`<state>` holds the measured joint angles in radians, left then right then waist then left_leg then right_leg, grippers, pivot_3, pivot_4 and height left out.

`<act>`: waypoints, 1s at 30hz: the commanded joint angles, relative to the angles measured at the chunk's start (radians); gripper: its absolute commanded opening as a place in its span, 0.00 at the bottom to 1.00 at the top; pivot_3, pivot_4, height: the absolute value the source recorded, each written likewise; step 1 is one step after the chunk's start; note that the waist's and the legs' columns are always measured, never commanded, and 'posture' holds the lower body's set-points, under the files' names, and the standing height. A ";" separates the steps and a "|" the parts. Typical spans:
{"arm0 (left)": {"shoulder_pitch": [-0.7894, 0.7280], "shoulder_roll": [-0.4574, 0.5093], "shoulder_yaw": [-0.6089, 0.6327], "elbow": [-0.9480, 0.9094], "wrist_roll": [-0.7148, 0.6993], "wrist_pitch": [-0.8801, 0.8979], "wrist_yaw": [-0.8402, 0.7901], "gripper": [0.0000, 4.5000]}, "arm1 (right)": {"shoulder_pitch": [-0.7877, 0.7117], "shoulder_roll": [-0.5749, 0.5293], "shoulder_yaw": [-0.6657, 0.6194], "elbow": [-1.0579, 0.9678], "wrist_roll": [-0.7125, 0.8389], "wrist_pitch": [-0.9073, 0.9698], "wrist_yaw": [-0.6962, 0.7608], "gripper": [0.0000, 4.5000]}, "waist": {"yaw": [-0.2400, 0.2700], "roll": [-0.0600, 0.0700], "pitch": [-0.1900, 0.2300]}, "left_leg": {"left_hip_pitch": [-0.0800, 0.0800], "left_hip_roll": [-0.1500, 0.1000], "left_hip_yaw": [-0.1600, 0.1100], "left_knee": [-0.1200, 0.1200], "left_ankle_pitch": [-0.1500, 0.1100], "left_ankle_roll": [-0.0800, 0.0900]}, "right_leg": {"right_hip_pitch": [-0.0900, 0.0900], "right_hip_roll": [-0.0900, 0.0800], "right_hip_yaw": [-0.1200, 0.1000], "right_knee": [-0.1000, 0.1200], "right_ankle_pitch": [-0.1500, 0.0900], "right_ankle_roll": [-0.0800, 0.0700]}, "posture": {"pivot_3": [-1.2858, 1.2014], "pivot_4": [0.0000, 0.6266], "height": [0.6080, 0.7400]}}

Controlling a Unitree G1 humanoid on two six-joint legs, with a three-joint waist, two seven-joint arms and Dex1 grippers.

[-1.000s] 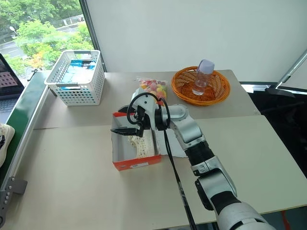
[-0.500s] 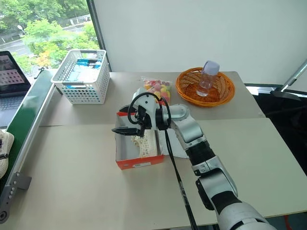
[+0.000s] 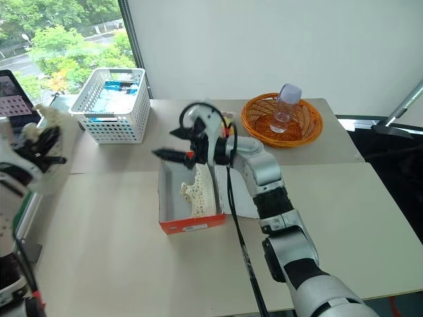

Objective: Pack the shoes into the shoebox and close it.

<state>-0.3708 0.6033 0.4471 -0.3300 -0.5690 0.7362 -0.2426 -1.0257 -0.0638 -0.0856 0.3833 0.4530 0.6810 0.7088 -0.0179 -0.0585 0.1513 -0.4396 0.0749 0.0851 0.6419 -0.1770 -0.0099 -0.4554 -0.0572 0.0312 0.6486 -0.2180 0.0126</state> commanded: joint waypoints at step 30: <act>-0.293 -0.232 -0.329 -0.036 0.098 -0.015 0.021 0.06 | -0.052 -0.008 -0.352 0.003 0.346 0.301 -0.428 1.00 | -0.012 0.003 0.002 | -0.002 -0.003 -0.002 0.000 0.000 0.002 | 0.000 0.001 0.004 -0.001 0.001 0.003 | 0.52 0.24 1.00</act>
<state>-0.6452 0.3599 0.0986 -0.3513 -0.4811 0.7455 -0.2134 -1.0718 -0.0453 -0.4350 0.4317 0.7705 0.9884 0.2590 -0.0294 -0.0557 0.1532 -0.4413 0.0722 0.0827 0.6422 -0.1767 -0.0083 -0.4552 -0.0561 0.0349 0.6473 -0.2171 0.0157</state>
